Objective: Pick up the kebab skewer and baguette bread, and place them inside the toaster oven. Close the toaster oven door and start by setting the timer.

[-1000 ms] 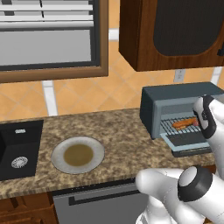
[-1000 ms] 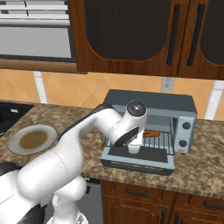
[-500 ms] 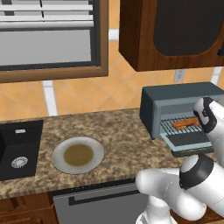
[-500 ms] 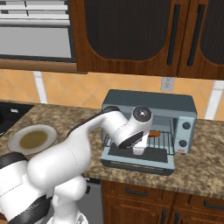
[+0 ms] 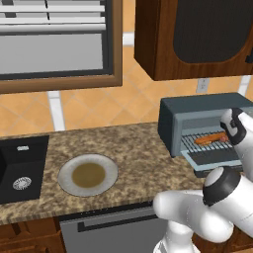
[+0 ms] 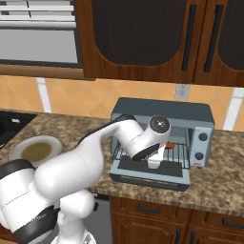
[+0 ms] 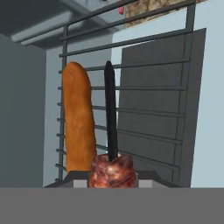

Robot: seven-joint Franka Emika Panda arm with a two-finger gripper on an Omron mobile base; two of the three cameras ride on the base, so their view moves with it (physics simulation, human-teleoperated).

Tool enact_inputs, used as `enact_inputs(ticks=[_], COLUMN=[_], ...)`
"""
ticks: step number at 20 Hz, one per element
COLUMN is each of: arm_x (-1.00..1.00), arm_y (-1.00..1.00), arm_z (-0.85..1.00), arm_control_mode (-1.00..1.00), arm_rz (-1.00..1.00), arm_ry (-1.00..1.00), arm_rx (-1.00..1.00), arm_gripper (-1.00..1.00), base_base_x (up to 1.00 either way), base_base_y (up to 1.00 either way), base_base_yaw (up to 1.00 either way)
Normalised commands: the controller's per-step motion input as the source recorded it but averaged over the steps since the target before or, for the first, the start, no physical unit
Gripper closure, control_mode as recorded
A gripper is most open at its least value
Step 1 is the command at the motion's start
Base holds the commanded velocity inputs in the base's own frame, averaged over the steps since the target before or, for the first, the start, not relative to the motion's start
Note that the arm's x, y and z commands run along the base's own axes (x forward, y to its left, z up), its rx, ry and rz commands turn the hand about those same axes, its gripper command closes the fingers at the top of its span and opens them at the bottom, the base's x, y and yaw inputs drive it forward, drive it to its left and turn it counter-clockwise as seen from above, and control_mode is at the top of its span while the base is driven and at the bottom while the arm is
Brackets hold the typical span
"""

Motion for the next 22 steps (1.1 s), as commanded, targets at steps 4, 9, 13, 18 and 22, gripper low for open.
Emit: enact_inputs(ticks=[4,9,13,18,22], arm_x=[0.04,0.02,0.00,0.00,0.00], arm_y=[0.00,-0.02,-0.07,-0.06,0.00], arm_z=[-0.09,-0.16,-0.13,0.02,0.35], arm_control_mode=[-1.00,-1.00,-1.00,-1.00,-1.00], arm_rz=[-0.01,-0.01,-0.01,0.00,0.00], arm_ry=[0.00,0.00,0.00,0.00,0.00], arm_rx=[0.01,0.02,0.04,0.03,0.02], arm_gripper=[-1.00,-1.00,-1.00,-1.00,-1.00], base_base_x=[0.00,0.00,0.00,0.00,0.00], base_base_y=[0.00,0.00,0.00,0.00,0.00], base_base_yaw=[0.00,0.00,0.00,0.00,0.00])
